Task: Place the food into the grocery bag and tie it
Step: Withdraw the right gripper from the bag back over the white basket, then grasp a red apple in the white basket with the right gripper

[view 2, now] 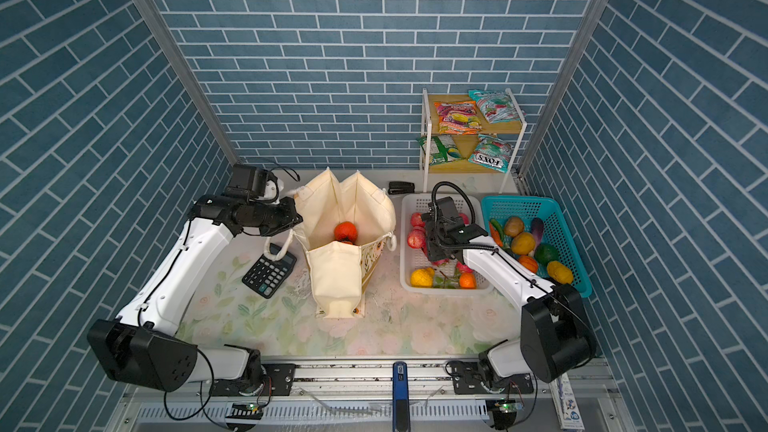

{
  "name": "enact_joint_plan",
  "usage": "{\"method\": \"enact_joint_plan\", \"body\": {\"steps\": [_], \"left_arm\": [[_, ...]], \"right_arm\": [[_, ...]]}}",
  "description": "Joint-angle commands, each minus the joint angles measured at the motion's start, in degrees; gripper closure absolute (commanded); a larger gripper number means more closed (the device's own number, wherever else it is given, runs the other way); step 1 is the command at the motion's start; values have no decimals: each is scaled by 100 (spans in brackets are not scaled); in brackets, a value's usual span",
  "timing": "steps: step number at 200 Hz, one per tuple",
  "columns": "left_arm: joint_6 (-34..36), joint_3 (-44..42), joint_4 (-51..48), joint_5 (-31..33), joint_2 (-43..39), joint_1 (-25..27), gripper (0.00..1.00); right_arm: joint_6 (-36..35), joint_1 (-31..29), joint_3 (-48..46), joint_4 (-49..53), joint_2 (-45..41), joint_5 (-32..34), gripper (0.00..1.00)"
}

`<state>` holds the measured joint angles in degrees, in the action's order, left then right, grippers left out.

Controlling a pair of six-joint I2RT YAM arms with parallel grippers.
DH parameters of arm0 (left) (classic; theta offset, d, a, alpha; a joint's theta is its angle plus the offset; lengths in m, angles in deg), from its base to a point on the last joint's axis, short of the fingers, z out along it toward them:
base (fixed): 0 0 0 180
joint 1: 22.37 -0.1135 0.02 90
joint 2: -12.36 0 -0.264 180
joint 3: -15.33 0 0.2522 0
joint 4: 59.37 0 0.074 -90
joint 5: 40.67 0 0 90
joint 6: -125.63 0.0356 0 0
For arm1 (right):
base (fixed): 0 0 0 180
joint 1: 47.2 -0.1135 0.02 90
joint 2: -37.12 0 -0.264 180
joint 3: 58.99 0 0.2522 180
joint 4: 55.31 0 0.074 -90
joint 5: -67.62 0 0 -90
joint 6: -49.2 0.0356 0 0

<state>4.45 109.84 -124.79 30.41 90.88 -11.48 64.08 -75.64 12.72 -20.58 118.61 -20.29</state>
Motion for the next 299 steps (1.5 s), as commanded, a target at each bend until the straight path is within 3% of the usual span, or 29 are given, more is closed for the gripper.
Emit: {"method": "enact_joint_plan", "body": {"steps": [1,45,123,213,299], "left_arm": [[-7,7,84,68,47,35,100],[-24,2,164,74,93,35,100],[-30,11,287,24,225,35,100],[-2,81,262,33,261,33,100],[-2,89,174,-23,269,33,100]], "right_arm": [[524,-2,51,12,115,-154,7],[658,-100,141,217,341,-263,4],[836,-170,199,-574,952,-274,8],[920,-172,78,-770,1123,-42,25],[732,-176,-187,-953,658,134,67]]}}
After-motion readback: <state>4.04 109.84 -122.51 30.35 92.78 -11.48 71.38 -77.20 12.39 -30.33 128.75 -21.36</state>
